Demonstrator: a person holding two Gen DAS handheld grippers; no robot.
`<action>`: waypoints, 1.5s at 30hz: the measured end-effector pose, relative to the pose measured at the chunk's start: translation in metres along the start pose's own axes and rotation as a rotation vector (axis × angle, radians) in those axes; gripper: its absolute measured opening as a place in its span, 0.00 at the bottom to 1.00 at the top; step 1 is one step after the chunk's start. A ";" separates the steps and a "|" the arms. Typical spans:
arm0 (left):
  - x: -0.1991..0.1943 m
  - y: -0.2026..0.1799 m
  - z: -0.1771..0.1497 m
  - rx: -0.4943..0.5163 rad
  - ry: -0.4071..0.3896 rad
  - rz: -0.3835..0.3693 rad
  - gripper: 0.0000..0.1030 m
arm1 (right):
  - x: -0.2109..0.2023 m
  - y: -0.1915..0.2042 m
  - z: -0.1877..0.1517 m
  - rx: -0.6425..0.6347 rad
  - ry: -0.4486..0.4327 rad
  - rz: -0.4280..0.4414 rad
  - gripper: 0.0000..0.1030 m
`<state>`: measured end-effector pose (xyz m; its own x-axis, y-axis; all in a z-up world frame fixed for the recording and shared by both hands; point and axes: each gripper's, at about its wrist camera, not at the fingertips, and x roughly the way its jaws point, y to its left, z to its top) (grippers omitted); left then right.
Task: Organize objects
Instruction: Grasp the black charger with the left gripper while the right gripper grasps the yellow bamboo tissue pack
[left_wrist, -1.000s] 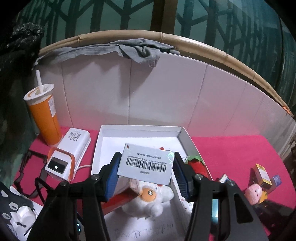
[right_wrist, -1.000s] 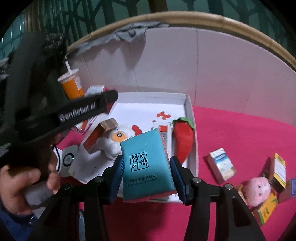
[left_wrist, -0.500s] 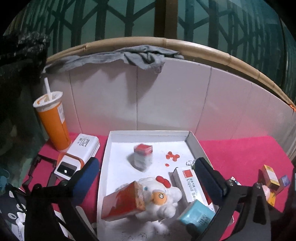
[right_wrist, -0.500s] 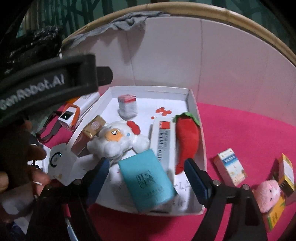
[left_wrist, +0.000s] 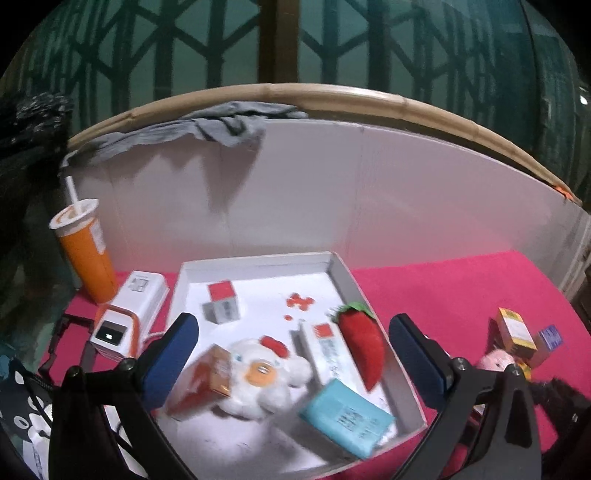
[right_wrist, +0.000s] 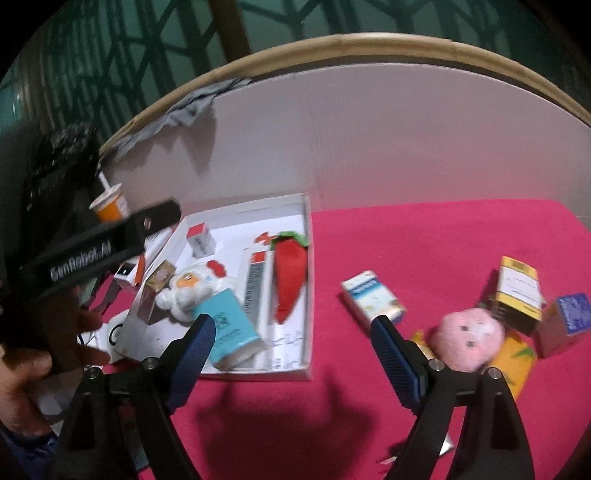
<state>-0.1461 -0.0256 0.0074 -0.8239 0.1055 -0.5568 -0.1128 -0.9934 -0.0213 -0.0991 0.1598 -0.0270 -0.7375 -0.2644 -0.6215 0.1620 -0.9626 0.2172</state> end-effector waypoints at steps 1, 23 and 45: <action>-0.001 -0.005 -0.003 0.009 0.005 -0.009 1.00 | -0.007 -0.009 0.000 0.012 -0.014 -0.013 0.87; 0.010 -0.211 -0.133 0.511 0.313 -0.514 1.00 | -0.076 -0.208 -0.063 0.379 0.004 -0.244 0.87; 0.033 -0.210 -0.152 0.481 0.314 -0.517 0.55 | 0.008 -0.166 -0.063 0.188 0.156 -0.357 0.60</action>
<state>-0.0652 0.1795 -0.1327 -0.4127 0.4615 -0.7853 -0.7284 -0.6849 -0.0197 -0.0909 0.3139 -0.1158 -0.6157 0.0635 -0.7854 -0.2179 -0.9716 0.0924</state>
